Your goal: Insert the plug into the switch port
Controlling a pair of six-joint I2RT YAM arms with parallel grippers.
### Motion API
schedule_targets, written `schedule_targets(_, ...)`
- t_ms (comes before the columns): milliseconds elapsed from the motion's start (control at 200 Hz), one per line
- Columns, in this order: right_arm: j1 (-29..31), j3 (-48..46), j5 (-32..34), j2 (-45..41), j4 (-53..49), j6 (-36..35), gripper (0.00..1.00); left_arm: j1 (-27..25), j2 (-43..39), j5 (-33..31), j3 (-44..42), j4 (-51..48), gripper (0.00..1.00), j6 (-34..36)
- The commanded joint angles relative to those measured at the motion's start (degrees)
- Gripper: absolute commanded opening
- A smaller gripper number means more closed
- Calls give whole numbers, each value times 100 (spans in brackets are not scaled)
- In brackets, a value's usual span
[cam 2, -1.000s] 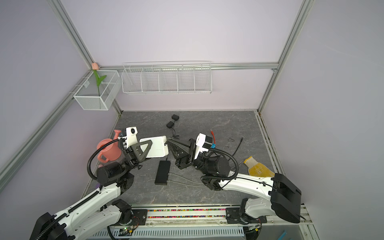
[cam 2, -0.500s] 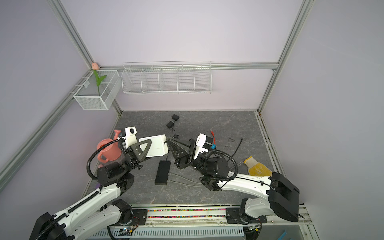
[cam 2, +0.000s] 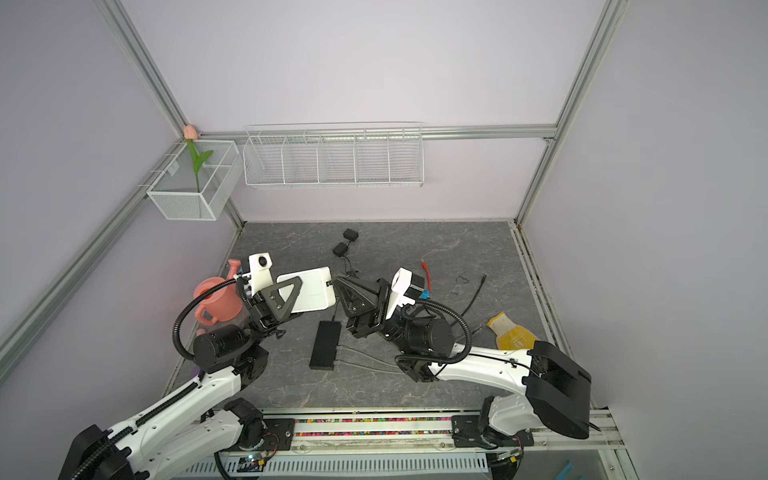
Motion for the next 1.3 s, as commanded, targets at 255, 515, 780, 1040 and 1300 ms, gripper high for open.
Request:
schedule_targets(255, 139, -98, -149, 487, -592, 190, 6, -83, -64, 326, 267, -77, 0, 154)
schedule_targets(515, 153, -103, -53, 773, -592, 282, 6, -101, -298, 381, 296, -559, 0, 460)
schedule_targets(780, 295, -139, 92, 1173, -592, 448, 6, -107, -216, 283, 280, -308, 0, 422)
schedule_targets(1040, 346, -87, 112, 1545, -592, 694, 6, -114, -252, 374, 234, -283, 0, 426)
schedule_targets(1300, 404, -74, 141, 1837, -592, 835, 6, -110, -619, 466, 213, -911, 0, 743)
